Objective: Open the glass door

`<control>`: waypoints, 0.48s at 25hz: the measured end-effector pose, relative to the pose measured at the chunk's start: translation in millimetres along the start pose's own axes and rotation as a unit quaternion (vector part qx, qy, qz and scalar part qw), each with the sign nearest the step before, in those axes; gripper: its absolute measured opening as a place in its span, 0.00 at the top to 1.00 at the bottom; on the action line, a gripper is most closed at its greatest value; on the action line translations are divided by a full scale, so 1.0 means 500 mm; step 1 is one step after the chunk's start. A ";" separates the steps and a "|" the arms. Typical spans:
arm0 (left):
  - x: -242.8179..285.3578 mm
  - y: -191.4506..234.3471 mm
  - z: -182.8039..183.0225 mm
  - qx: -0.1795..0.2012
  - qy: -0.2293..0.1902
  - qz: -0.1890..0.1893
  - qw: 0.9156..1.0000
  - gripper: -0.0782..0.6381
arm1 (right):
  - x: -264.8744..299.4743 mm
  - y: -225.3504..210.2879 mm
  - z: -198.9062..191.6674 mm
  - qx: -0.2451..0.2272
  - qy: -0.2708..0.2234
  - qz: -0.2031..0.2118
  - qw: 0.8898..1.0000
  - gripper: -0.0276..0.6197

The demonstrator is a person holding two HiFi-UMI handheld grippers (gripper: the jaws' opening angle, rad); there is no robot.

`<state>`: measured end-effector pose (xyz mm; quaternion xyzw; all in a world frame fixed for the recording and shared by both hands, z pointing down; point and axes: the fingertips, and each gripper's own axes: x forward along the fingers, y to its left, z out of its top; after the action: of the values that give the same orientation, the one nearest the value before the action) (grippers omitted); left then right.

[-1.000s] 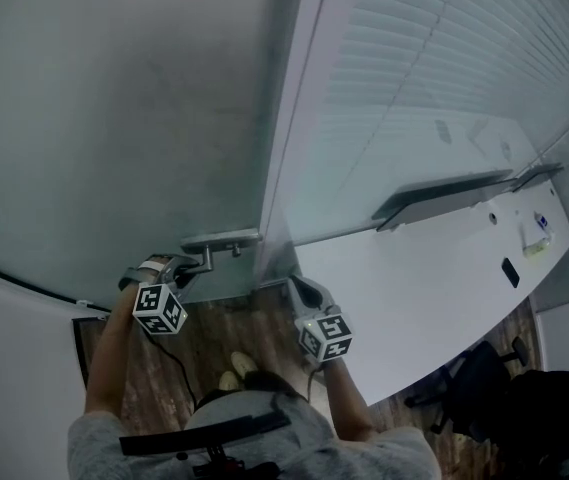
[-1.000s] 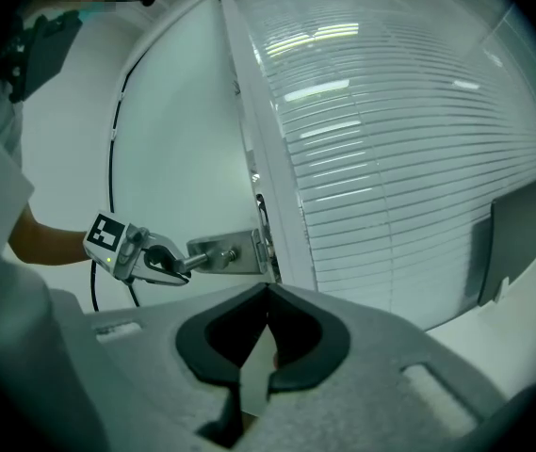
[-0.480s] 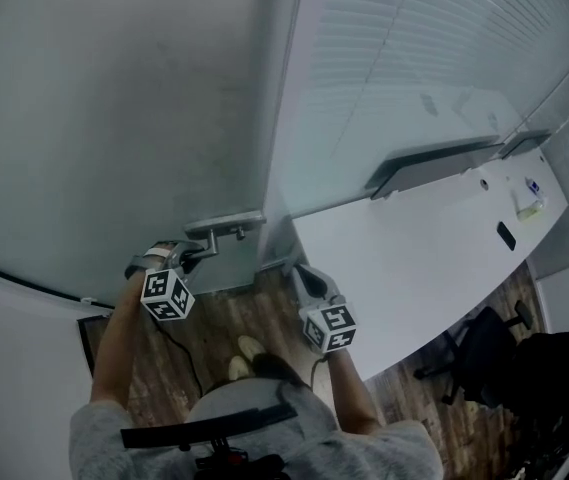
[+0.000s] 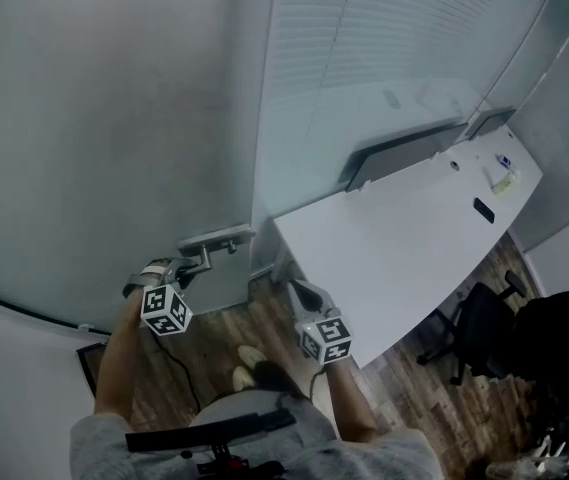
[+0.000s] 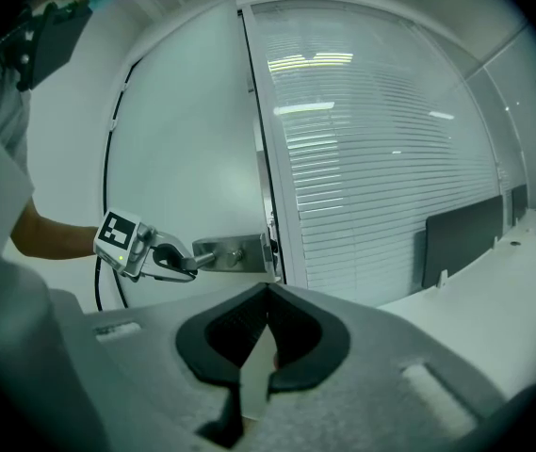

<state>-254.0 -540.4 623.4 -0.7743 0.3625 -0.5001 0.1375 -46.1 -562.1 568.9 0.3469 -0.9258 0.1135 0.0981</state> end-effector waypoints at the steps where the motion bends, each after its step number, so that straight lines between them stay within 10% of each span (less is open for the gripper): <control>1: -0.003 -0.004 0.003 0.002 -0.002 -0.001 1.000 0.85 | -0.009 0.002 -0.001 0.001 -0.003 -0.005 1.000 0.95; 12: -0.034 -0.064 0.028 0.024 -0.023 -0.007 0.999 0.85 | -0.104 0.040 -0.028 0.007 -0.018 -0.045 0.999 0.95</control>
<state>-232.2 -508.4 624.1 -0.7844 0.3418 -0.4919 0.1609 -19.5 -511.3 565.9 0.3907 -0.9102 0.1088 0.0841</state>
